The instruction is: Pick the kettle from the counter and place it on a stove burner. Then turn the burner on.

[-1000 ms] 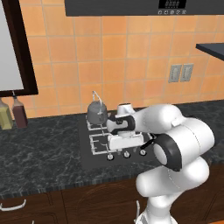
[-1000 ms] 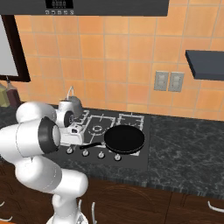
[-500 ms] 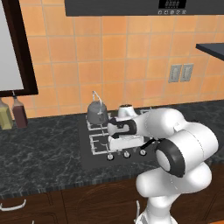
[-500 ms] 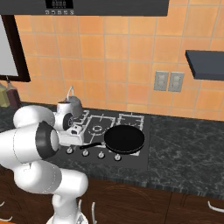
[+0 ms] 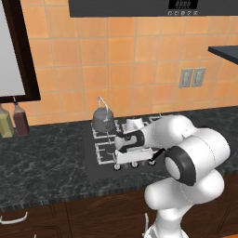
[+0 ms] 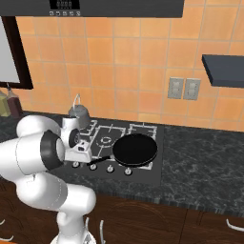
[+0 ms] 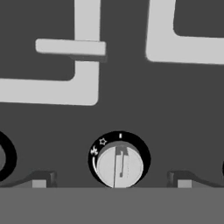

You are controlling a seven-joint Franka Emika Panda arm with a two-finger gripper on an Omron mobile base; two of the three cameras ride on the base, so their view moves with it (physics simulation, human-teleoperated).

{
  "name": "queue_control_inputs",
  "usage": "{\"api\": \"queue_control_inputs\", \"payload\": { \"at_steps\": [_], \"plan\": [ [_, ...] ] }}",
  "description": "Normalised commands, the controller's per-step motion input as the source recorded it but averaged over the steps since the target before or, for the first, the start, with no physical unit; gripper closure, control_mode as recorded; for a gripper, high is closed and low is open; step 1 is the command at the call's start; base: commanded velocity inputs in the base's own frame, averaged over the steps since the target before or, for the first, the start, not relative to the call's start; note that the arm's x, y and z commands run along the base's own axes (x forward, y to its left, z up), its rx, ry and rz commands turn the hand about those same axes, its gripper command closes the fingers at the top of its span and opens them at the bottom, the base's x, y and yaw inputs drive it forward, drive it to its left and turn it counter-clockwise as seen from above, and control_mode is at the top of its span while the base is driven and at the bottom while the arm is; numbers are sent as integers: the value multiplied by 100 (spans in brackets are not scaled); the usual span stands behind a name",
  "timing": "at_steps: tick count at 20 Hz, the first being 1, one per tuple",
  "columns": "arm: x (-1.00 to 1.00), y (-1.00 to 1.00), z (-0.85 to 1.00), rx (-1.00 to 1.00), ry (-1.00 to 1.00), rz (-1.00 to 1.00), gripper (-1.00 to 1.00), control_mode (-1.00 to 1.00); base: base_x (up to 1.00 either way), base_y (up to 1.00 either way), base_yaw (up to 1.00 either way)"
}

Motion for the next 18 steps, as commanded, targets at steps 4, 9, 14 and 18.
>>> {"api": "queue_control_inputs", "payload": {
  "at_steps": [4, 9, 14, 18],
  "plan": [
    [0, 0, -7, 0, -1, 0, -100, -100, 0, 0, 0],
    [0, 3, 8, 0, -1, 0, -100, -100, 0, 0, 0],
    [20, 6, 0, 0, 0, 0, -100, -100, 0, 0, 0],
    [13, 14, 0, 0, 0, 0, -100, -100, 0, 0, 0]
  ]
}}
